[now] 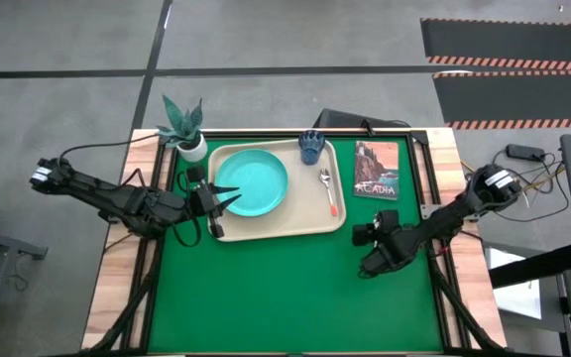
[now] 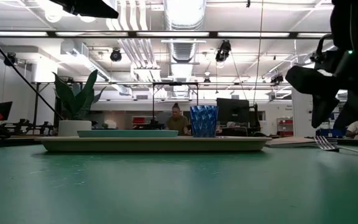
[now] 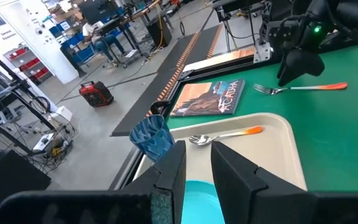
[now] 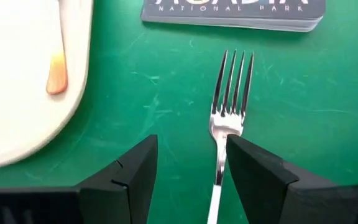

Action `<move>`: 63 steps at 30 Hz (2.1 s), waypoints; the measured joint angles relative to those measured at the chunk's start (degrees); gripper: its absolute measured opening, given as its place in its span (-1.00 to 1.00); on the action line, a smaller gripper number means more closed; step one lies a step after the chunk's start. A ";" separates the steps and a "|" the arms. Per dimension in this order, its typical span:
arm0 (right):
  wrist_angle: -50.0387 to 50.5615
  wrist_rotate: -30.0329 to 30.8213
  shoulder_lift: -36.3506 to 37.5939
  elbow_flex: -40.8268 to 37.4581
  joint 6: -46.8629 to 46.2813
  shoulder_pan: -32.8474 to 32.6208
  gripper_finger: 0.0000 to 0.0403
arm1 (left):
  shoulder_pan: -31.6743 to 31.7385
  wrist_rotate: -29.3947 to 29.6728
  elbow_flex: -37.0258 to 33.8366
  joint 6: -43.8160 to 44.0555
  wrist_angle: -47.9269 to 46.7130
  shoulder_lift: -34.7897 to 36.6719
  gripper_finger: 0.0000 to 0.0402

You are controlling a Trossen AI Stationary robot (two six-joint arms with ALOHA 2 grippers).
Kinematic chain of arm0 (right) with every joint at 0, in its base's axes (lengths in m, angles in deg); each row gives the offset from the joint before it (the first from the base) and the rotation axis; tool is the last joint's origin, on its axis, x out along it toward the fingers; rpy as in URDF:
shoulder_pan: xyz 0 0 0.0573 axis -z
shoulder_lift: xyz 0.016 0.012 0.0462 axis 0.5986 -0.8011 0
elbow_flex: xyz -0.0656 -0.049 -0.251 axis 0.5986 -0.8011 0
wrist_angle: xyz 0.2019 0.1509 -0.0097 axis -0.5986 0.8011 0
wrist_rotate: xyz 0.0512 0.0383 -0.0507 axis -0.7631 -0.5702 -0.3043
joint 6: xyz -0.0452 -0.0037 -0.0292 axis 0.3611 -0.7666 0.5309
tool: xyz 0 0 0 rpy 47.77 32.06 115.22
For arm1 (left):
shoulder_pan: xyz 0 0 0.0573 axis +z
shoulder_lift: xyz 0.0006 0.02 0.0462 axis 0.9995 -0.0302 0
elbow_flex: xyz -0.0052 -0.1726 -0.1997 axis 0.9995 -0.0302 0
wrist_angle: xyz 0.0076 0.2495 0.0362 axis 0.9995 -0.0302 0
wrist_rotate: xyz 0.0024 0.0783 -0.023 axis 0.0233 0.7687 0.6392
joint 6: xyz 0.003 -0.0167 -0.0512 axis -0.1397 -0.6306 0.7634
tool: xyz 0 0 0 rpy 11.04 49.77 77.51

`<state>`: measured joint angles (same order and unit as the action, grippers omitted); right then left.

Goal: Pick and place plate/cup/fork/spoon on tray
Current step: Put the orange fork on the light brown serving tray between the light blue plate and the orange spoon

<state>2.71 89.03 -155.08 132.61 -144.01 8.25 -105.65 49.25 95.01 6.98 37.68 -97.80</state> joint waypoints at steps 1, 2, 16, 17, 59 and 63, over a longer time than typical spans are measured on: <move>-0.21 0.25 -0.50 -0.01 -0.20 0.00 -0.09 | 0.00 0.00 0.00 0.00 0.01 0.00 -0.70; -0.48 0.14 -1.08 -0.02 -0.28 0.02 -0.09 | 0.00 0.00 0.00 0.00 0.02 0.00 -0.70; -1.06 -5.83 -9.66 -0.07 -3.23 0.04 -0.09 | 0.00 -0.02 -0.02 -0.02 0.07 0.00 -0.70; -1.06 -5.91 -9.66 -0.07 -3.22 0.04 -0.09 | 0.00 -0.02 -0.02 -0.02 0.07 0.00 -0.70; -3.78 -6.38 -9.66 -0.04 -3.17 0.04 -0.84 | -0.02 -0.03 -0.09 -0.07 0.09 0.00 -0.70; -3.79 -6.39 -9.66 -0.04 -3.17 0.04 -0.89 | -0.02 -0.04 -0.09 -0.07 0.08 0.00 -0.70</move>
<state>-1.08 82.64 -164.74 132.56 -147.18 8.30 -105.68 49.21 94.93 6.91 37.76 -97.80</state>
